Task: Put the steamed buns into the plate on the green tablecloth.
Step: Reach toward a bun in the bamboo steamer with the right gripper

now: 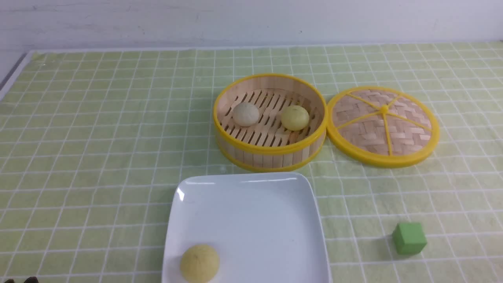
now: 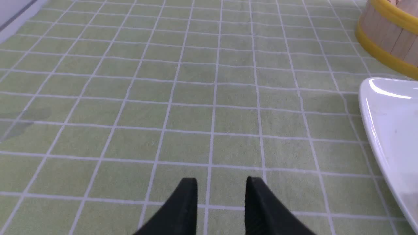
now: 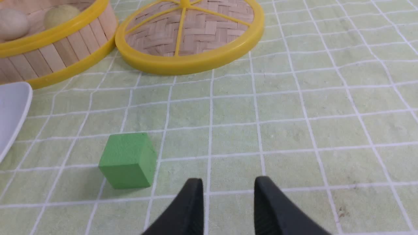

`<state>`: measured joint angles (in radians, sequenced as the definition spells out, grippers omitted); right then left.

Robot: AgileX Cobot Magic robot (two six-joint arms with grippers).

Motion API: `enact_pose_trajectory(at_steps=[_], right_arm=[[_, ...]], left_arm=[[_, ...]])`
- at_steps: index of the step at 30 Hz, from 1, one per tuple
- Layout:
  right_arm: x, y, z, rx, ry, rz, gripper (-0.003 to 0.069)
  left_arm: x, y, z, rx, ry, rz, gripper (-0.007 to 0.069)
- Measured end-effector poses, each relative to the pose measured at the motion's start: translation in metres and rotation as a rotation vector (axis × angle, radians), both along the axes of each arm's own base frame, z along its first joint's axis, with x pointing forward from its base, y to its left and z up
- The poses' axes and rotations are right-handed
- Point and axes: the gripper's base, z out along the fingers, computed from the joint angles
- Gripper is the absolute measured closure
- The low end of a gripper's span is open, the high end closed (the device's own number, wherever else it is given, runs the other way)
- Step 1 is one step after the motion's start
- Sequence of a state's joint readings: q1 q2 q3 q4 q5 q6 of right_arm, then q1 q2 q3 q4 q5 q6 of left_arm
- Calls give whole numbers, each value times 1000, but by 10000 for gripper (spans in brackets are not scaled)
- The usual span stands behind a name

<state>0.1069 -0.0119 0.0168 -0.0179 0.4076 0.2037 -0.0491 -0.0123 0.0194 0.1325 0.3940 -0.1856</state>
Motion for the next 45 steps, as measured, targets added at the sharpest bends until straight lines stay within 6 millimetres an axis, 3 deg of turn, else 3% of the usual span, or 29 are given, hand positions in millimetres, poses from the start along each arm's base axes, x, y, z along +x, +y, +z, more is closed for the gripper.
enact_pose_trajectory(at_steps=[41, 45], right_arm=[[1, -1, 1, -41, -16, -3, 419], [2, -1, 4, 4, -64, -13, 419]], left_arm=[[1, 0, 2, 21, -21, -1, 384], [2, -3, 6, -144, -83, 7, 384]])
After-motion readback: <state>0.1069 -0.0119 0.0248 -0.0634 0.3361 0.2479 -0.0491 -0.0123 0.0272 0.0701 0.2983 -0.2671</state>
